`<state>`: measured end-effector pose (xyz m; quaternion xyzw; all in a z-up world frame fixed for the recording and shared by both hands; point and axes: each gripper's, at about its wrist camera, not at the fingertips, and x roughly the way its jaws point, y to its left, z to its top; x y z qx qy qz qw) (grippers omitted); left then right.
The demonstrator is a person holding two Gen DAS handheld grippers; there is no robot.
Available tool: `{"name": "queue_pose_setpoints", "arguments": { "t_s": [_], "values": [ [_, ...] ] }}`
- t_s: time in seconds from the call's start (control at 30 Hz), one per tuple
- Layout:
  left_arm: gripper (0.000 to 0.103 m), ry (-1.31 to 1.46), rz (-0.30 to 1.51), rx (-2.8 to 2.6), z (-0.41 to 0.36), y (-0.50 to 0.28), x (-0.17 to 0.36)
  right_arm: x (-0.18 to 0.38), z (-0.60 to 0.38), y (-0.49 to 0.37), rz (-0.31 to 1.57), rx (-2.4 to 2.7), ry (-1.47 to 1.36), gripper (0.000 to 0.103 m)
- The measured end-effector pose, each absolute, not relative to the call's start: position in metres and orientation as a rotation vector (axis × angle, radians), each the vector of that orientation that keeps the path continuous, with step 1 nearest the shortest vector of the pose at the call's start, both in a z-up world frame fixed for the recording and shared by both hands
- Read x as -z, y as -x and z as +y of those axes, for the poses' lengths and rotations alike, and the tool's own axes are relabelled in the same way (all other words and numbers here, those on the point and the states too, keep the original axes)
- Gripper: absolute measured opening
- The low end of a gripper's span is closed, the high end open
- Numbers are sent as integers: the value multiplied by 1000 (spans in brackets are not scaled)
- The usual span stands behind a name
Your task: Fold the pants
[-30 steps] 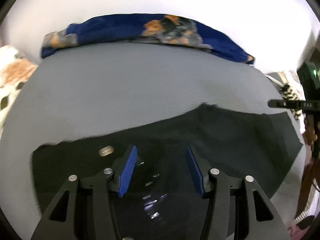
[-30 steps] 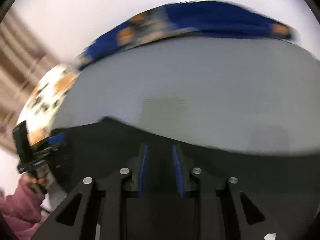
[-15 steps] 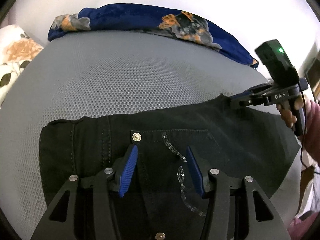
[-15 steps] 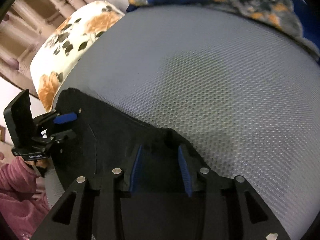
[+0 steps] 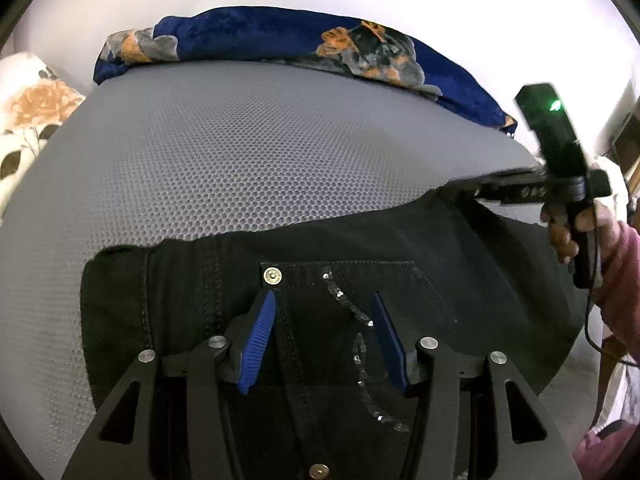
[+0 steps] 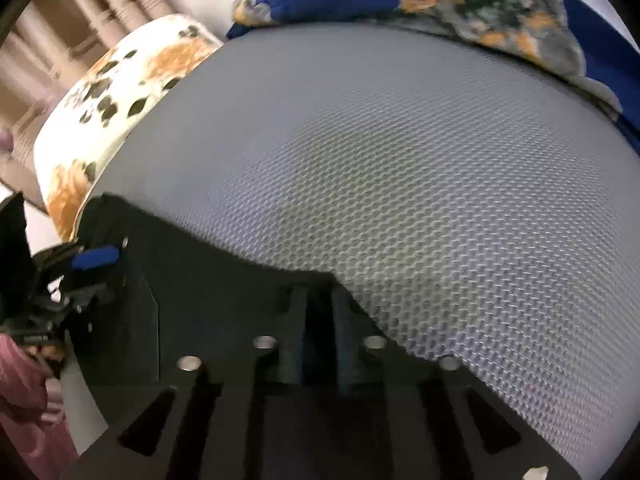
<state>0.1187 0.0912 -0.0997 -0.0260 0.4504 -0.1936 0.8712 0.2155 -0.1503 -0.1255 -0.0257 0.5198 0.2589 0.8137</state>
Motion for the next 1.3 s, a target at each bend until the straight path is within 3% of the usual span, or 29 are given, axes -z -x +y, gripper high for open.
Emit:
{"name": "queue_pose_setpoints", "arguments": {
  "t_s": [0.23, 0.63, 0.87, 0.97, 1.3],
  "values": [
    [54, -6, 862, 546, 38, -113, 72, 77, -211, -169, 947, -437, -93, 33],
    [54, -18, 955, 699, -80, -166, 104, 133, -287, -112, 1025, -277, -292, 33],
    [54, 14, 1001, 671, -84, -183, 117, 128, -392, -96, 980, -117, -388, 28],
    [54, 5, 995, 644, -90, -183, 115, 123, -439, -85, 972, -40, -402, 32],
    [54, -8, 1016, 607, -80, -146, 97, 109, -611, -9, 985, -27, -646, 32]
  ]
}}
